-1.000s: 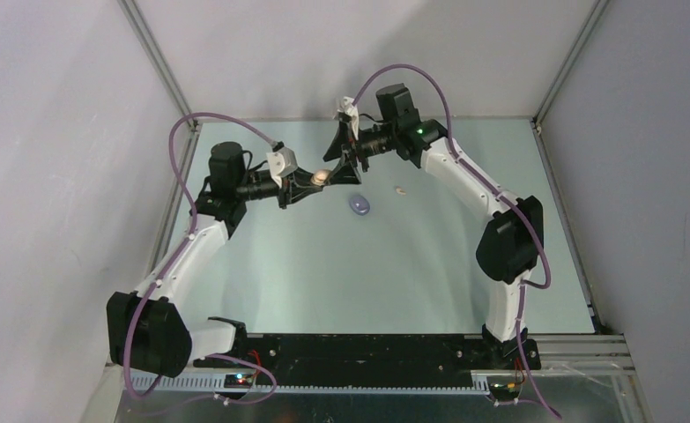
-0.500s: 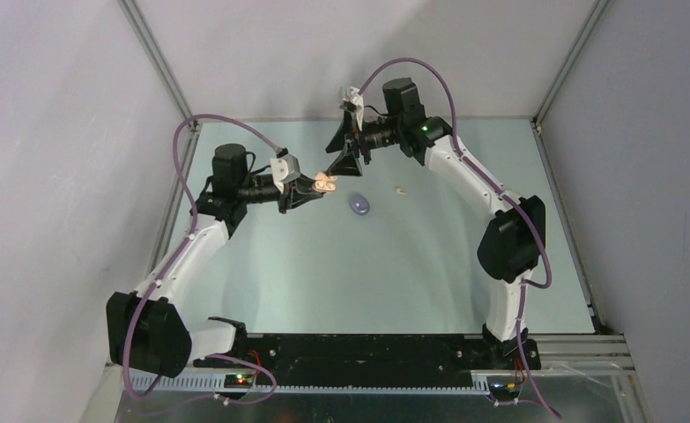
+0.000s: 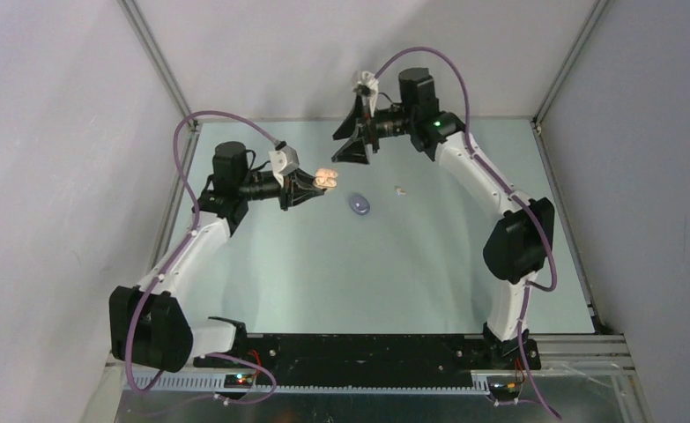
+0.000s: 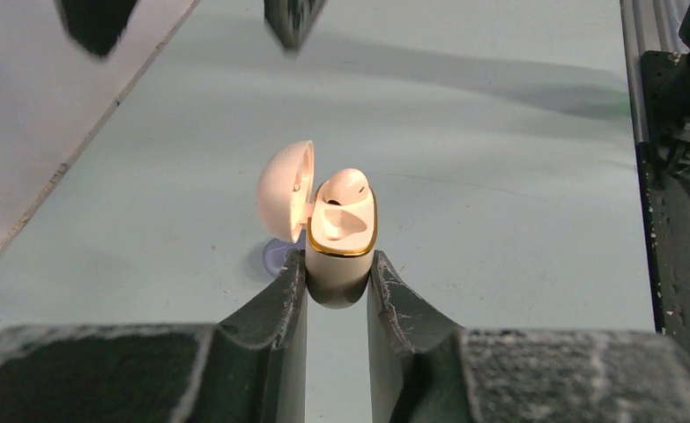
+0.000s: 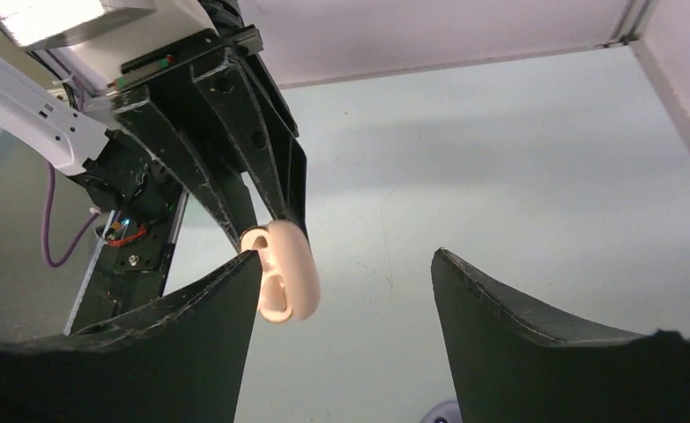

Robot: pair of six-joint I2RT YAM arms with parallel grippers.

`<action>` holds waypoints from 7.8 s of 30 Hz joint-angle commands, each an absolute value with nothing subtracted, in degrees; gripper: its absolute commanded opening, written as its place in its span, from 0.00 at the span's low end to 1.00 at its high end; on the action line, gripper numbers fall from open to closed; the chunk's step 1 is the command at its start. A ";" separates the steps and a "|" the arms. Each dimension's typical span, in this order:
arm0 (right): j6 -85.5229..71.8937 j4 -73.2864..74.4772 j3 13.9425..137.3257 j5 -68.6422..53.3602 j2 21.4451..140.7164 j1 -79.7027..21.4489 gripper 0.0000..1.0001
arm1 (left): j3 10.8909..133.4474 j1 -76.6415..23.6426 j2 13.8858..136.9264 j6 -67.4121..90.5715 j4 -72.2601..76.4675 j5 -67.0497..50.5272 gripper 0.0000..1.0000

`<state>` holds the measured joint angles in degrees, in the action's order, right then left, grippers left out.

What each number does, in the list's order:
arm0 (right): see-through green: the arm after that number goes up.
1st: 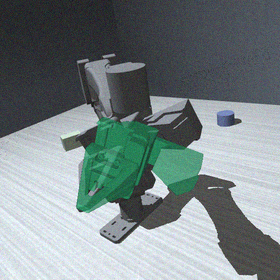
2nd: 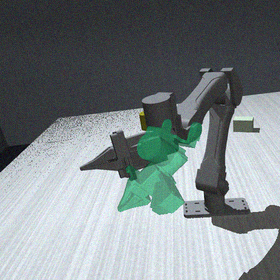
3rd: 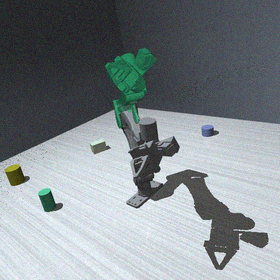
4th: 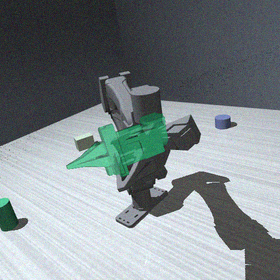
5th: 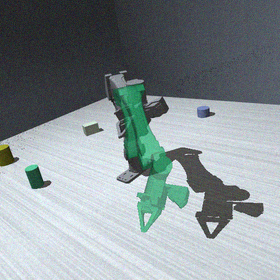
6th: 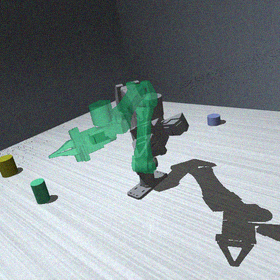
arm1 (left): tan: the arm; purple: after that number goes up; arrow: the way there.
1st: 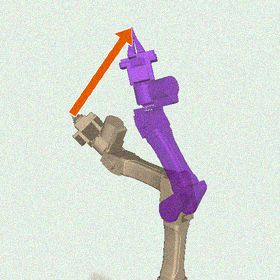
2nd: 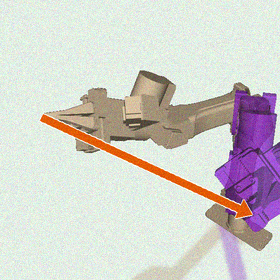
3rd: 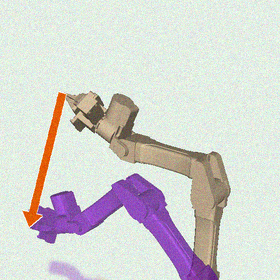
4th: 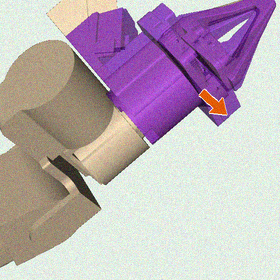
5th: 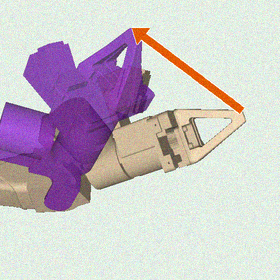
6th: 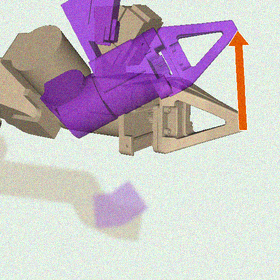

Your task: Insert the wireless bluetooth earbuds into the charging case

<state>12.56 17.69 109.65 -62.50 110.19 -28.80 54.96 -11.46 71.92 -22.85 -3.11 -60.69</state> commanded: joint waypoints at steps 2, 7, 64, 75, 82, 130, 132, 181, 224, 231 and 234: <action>12.96 19.46 111.49 -64.20 105.02 -23.11 0.76 | 55.81 -10.62 72.50 -15.19 3.62 -62.10 0.00; 24.72 33.48 112.84 -61.75 108.11 -18.63 0.73 | 54.08 -10.18 72.30 -11.53 7.30 -61.38 0.00; 80.59 52.72 111.13 -20.44 132.80 -19.76 0.45 | 48.74 -5.76 64.57 -4.64 1.56 -57.30 0.00; 80.13 57.23 116.93 -24.12 133.68 -17.66 0.46 | 49.66 -5.76 65.36 -6.03 0.39 -57.97 0.00; 76.41 51.68 118.56 -19.86 137.21 -18.61 0.46 | 50.50 -5.77 65.34 -7.02 -2.58 -57.97 0.00; 79.41 64.94 123.63 -21.95 142.04 -20.94 0.31 | 47.37 -5.65 64.76 -5.82 1.09 -57.05 0.00; 79.03 65.06 124.27 -22.39 142.69 -21.16 0.29 | 47.37 -5.63 64.94 -5.84 1.19 -57.17 0.00; 49.37 -17.19 67.95 -6.06 76.21 -44.09 0.00 | 47.83 -25.44 72.65 3.56 34.38 -32.19 0.00; 64.83 -25.04 63.90 -9.63 79.52 -46.85 0.00 | 48.73 -25.41 70.41 8.51 41.18 -34.34 0.00; 66.31 -23.67 63.87 -10.75 79.36 -46.92 0.00 | 49.20 -25.11 70.53 10.39 41.35 -32.37 0.00; 68.64 -21.69 63.85 -11.74 79.19 -46.99 0.00 | 49.22 -24.97 70.37 10.86 41.38 -31.80 0.00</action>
<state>66.00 -22.94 63.64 -9.58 79.37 -46.87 47.55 -25.17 72.31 9.39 37.21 -33.41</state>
